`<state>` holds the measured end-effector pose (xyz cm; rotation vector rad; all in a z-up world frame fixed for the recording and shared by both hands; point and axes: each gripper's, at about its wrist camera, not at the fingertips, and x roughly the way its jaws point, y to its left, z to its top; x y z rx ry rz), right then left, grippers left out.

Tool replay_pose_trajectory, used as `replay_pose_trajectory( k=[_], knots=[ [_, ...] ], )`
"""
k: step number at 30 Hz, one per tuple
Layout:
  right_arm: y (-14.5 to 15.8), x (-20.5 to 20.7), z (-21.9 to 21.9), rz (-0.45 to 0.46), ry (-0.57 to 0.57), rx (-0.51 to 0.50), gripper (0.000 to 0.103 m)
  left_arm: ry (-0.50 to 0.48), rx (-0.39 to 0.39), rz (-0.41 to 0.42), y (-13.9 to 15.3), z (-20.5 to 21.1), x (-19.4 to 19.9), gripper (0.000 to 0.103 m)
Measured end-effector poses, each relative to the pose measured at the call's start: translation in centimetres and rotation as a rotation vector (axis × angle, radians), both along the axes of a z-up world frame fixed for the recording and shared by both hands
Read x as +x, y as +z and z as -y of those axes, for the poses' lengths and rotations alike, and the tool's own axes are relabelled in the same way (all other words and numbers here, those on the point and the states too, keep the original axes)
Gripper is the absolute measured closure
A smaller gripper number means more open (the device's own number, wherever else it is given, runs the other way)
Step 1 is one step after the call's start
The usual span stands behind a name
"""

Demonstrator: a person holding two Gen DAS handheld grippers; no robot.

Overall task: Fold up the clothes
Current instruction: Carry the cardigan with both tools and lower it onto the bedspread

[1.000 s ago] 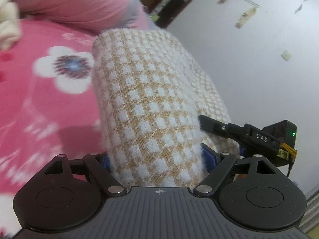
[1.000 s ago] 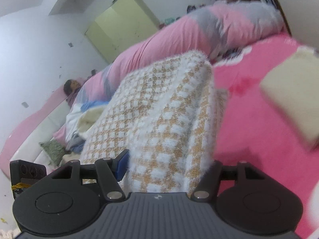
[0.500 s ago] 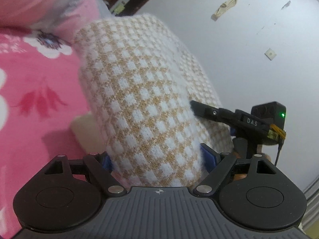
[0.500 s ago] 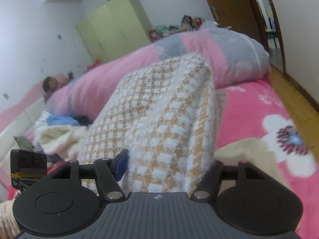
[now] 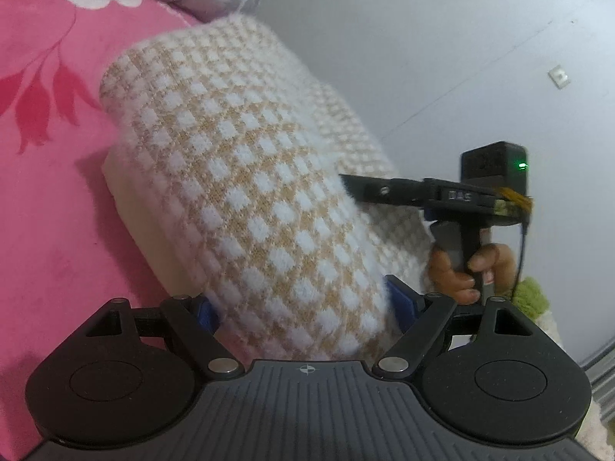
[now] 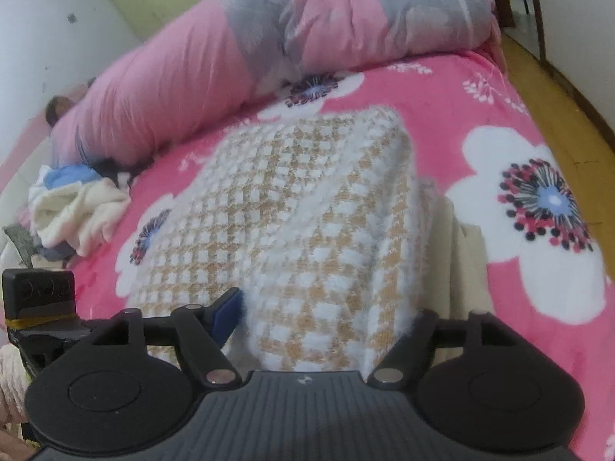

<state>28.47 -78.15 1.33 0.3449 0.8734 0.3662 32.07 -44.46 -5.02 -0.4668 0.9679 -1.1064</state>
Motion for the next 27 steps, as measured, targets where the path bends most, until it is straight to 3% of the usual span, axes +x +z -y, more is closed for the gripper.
replay_pose_trajectory(
  k=[5, 8, 11, 13, 20, 23, 25, 27],
  knots=[
    [2.4, 0.6, -0.1, 0.037, 0.036, -0.042, 0.028, -0.001, -0.020, 0.016, 2.3, -0.2, -0.5, 0.021],
    [2.3, 1.3, 0.1, 0.042, 0.036, -0.038, 0.027, 0.003, -0.016, -0.003, 1.3, -0.2, -0.3, 0.021],
    [-0.3, 2.2, 0.9, -0.006, 0.004, -0.009, 0.018, 0.004, -0.017, -0.024, 0.1, -0.3, -0.1, 0.021],
    [-1.6, 2.2, 1.7, -0.013, -0.027, 0.037, 0.006, -0.008, -0.014, -0.026, 0.1, -0.5, -0.1, 0.020],
    [-0.6, -0.5, 4.0, 0.055, -0.141, 0.027, 0.001, -0.009, -0.005, -0.052, 0.6, -2.7, 0.3, 0.019],
    [1.0, -4.1, 5.9, 0.160, -0.272, 0.046, 0.001, 0.020, -0.013, 0.016, 1.6, -5.7, -1.0, 0.019],
    [2.0, -7.3, 6.9, 0.253, -0.366, 0.074, 0.001, 0.055, -0.010, 0.110, 2.9, -8.0, -2.0, 0.019],
    [2.6, -9.5, 5.0, 0.320, -0.427, 0.019, 0.002, 0.096, 0.001, 0.216, 4.4, -9.5, -2.4, 0.019]
  ],
)
